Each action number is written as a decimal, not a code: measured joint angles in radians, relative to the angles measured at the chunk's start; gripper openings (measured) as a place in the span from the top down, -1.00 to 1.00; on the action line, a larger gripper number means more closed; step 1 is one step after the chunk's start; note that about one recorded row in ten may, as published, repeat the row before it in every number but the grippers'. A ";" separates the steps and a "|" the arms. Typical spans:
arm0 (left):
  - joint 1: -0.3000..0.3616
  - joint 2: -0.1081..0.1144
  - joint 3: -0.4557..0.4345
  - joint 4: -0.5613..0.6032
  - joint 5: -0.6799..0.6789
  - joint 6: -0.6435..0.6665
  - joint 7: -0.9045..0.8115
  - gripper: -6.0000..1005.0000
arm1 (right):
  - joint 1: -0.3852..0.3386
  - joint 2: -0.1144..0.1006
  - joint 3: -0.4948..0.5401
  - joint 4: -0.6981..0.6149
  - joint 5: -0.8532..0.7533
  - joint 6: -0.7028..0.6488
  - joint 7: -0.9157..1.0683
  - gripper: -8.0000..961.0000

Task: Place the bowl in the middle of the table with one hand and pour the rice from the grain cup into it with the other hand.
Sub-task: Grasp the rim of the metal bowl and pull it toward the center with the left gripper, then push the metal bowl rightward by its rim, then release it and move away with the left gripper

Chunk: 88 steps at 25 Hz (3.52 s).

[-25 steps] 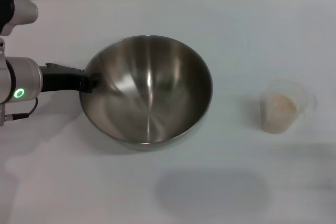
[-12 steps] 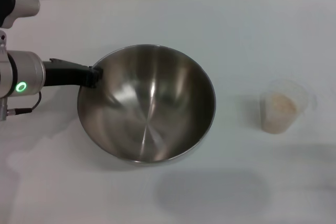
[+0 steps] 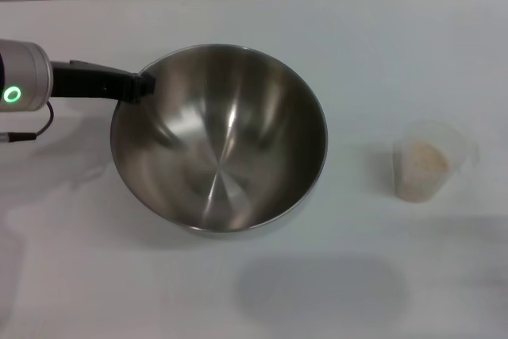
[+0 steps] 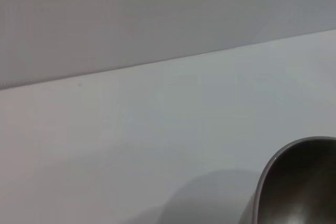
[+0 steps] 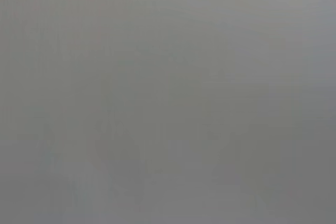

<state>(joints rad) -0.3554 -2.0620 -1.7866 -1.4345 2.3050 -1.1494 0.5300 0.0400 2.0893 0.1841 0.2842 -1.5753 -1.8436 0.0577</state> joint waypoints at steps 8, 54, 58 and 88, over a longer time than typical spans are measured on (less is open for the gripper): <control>-0.090 0.002 -0.149 0.093 -0.028 -0.102 0.110 0.90 | 0.008 0.000 -0.010 0.003 0.000 -0.006 0.001 -0.72; -0.192 -0.008 -0.076 0.301 -0.109 -0.017 0.215 0.87 | 0.026 0.000 -0.016 0.015 -0.001 -0.012 0.004 -0.72; -0.191 -0.007 -0.063 0.303 -0.111 -0.003 0.215 0.87 | 0.026 0.000 -0.016 0.015 -0.001 -0.012 0.004 -0.72; -0.186 -0.006 -0.028 0.294 -0.119 0.018 0.222 0.79 | 0.026 -0.002 -0.022 0.012 0.002 -0.010 0.000 -0.72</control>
<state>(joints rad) -0.5419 -2.0683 -1.8143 -1.1403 2.1864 -1.1316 0.7520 0.0659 2.0877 0.1626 0.2965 -1.5734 -1.8541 0.0582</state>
